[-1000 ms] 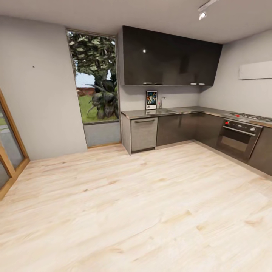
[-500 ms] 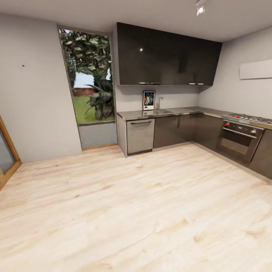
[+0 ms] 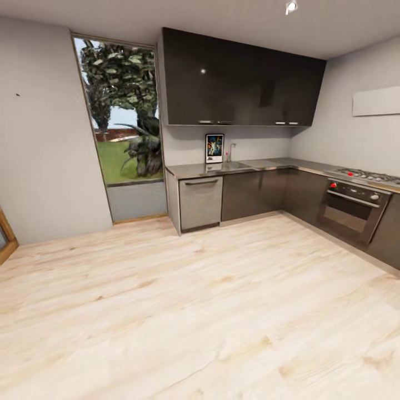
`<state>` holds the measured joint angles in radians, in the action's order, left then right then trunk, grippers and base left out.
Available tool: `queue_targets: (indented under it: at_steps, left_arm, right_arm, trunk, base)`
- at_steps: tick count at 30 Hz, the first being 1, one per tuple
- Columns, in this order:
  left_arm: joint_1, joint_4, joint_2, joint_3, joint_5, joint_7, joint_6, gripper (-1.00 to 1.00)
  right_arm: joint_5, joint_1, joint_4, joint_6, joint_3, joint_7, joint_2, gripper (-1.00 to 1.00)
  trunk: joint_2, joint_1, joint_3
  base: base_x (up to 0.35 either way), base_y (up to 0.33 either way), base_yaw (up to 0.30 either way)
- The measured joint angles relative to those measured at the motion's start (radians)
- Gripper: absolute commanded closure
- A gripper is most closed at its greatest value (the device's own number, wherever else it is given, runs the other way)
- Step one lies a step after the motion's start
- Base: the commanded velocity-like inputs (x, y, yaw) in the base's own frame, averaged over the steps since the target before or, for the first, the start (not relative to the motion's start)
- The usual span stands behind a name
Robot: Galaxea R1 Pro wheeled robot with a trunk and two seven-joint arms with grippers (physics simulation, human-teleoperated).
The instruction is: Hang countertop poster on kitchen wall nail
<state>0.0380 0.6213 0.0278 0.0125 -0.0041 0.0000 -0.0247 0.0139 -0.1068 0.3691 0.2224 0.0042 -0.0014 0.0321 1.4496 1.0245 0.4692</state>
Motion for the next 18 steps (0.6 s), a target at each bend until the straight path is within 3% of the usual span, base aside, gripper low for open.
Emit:
queue_targets:
  at_steps: [18]
  left_arm:
    - [0.0, 0.0, 0.0, 0.0, 0.0, 0.0, 0.0, -1.0]
  right_arm:
    - [0.0, 0.0, 0.0, 0.0, 0.001, 0.0, 0.0, -1.0]
  trunk:
    - [0.0, 0.0, 0.0]
  base:
    - [0.276, -0.218, 0.0]
